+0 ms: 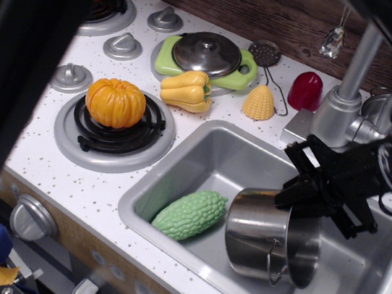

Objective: Flip pot upright in sink

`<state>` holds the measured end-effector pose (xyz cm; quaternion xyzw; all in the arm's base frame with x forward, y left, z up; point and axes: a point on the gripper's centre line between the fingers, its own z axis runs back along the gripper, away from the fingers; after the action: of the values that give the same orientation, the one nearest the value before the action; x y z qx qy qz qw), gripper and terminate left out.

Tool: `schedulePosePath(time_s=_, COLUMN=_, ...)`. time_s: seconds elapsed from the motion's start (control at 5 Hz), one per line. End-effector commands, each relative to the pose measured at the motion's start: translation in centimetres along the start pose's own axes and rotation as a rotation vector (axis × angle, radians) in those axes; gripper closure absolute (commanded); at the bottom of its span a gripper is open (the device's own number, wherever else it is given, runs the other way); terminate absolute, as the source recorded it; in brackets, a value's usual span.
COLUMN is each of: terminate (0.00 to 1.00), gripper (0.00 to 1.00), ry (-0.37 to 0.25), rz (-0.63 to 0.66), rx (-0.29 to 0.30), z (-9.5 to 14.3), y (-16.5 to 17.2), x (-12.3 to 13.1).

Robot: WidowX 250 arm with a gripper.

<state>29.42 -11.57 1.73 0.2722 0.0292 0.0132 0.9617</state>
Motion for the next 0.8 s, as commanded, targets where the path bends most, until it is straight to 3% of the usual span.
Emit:
schedulePosePath(time_s=0.0, terminate=0.0, gripper=1.0, ry=-0.039, rz=0.019, rx=-0.22, z=2.9, y=1.1, x=0.7)
schedulePosePath(time_s=0.2, terminate=0.0, gripper=1.0, ry=-0.073, rz=0.017, rx=-0.329, z=2.5, y=1.2, x=0.6)
schedulePosePath(time_s=0.4, terminate=0.0, gripper=0.0, ry=-0.15, rz=-0.026, rx=-0.321, z=1.6, y=1.3, x=0.4)
schedulePosePath(time_s=0.6, terminate=0.0, gripper=0.0, ry=-0.15, rz=-0.026, rx=-0.321, z=1.6, y=1.3, x=0.4)
